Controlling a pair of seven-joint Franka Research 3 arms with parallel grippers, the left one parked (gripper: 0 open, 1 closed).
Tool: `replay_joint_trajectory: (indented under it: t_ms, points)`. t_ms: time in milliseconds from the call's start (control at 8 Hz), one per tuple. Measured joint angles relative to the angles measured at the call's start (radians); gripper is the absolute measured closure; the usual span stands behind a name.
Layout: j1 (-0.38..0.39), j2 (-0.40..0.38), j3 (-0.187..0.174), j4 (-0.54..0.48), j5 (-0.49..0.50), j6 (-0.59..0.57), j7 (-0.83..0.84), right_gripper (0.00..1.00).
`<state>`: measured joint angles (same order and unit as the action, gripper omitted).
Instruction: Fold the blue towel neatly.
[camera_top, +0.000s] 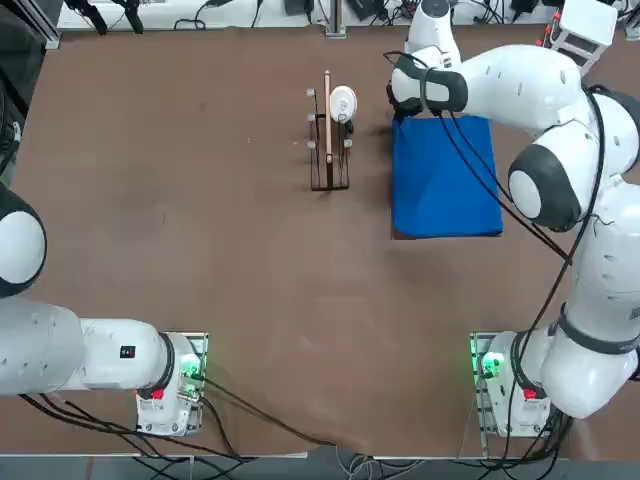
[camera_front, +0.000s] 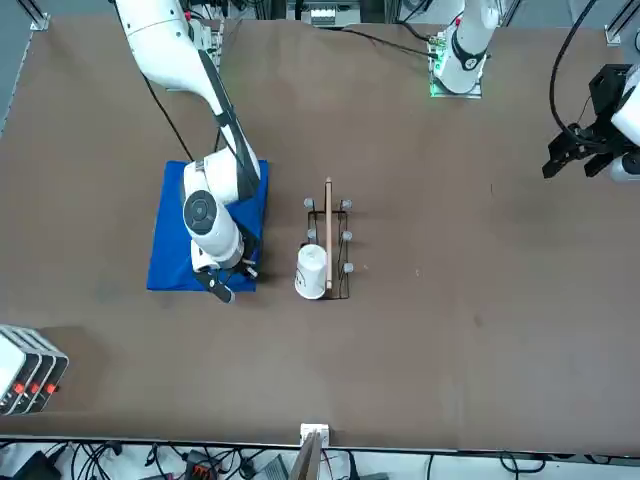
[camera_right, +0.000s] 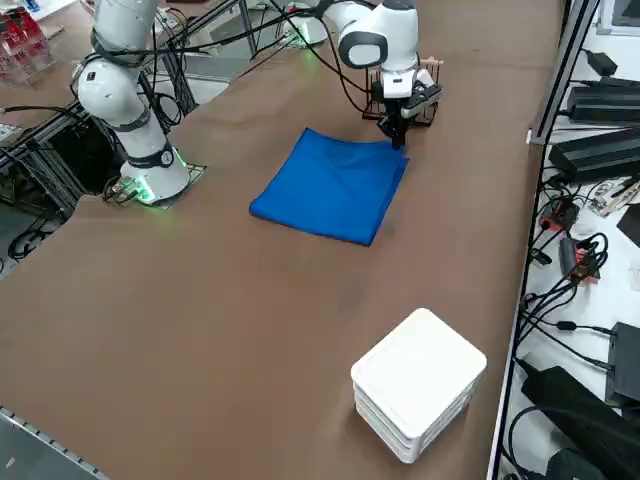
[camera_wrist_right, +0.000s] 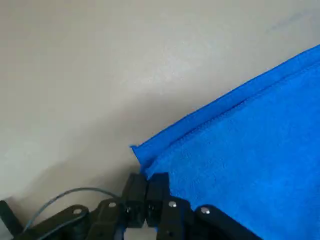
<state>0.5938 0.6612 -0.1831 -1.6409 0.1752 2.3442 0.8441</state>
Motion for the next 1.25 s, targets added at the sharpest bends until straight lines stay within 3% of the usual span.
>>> replay_joint_trajectory:
  t_ms: [1250]
  points:
    - [0.017,0.015,0.000,0.027,0.000,0.003,-0.003,0.97]
